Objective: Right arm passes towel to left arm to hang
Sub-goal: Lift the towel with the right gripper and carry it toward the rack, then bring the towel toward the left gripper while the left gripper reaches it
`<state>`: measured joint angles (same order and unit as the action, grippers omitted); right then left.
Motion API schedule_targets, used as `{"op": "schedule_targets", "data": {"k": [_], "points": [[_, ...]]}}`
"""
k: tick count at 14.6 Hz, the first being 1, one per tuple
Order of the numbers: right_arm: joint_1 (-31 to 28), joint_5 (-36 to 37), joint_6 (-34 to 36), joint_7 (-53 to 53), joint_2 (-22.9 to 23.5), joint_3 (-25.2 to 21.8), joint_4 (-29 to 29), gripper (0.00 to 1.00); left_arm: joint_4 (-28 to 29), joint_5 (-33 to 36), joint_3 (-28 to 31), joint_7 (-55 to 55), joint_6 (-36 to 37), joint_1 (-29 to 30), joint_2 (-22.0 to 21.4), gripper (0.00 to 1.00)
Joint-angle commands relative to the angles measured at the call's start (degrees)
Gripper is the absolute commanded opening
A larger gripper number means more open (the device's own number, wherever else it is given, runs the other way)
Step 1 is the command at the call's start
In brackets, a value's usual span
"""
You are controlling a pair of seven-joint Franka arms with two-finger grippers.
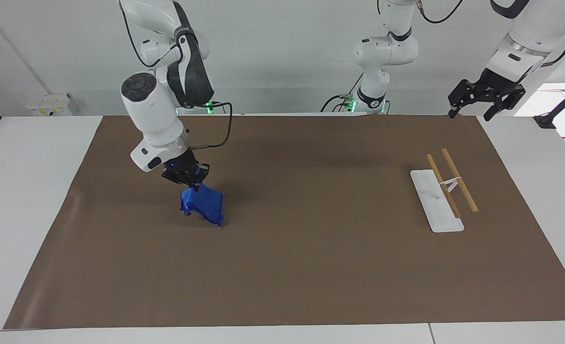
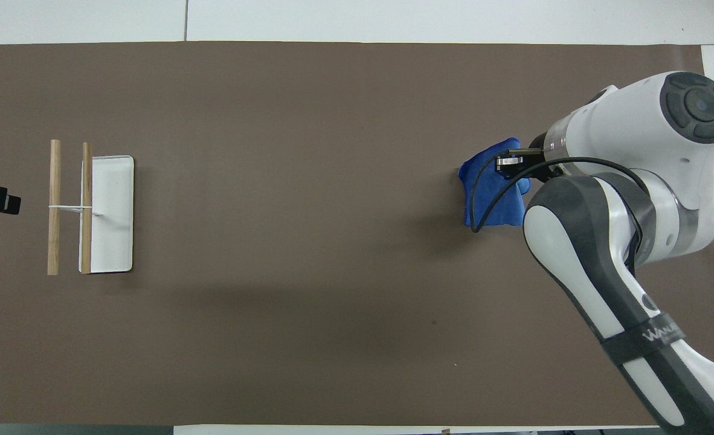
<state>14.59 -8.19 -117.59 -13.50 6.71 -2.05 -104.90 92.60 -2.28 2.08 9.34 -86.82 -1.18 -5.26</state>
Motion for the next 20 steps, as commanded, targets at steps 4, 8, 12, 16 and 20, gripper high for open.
{"op": "schedule_targets", "data": {"k": [4, 8, 12, 16, 20], "points": [[2.54, -12.08, 7.29, -17.40, 6.46, 0.11, 19.62, 0.00, 1.53, 1.14, 0.29, -1.87, -0.63, -0.84, -1.42, 1.00], [3.69, -25.42, 2.12, -30.50, 7.18, 0.64, 20.18, 0.00, 1.62, 1.05, 0.03, -4.24, -0.98, -0.93, -1.42, 1.00], [6.48, -32.94, -5.16, -44.03, 7.88, 1.08, 20.62, 0.00, 4.59, 0.52, -2.16, -9.06, -3.61, -2.07, -2.73, 1.00], [12.30, -41.96, -17.13, -53.82, 8.49, 1.08, 19.91, 0.00, 9.44, -4.99, -2.26, -22.75, -9.24, -7.08, -4.14, 1.00], [15.62, -50.34, -18.45, -55.22, 8.50, 1.08, 19.91, 0.00, 11.71, -12.73, -2.35, -39.28, -14.24, -9.80, -3.61, 1.00]]}}
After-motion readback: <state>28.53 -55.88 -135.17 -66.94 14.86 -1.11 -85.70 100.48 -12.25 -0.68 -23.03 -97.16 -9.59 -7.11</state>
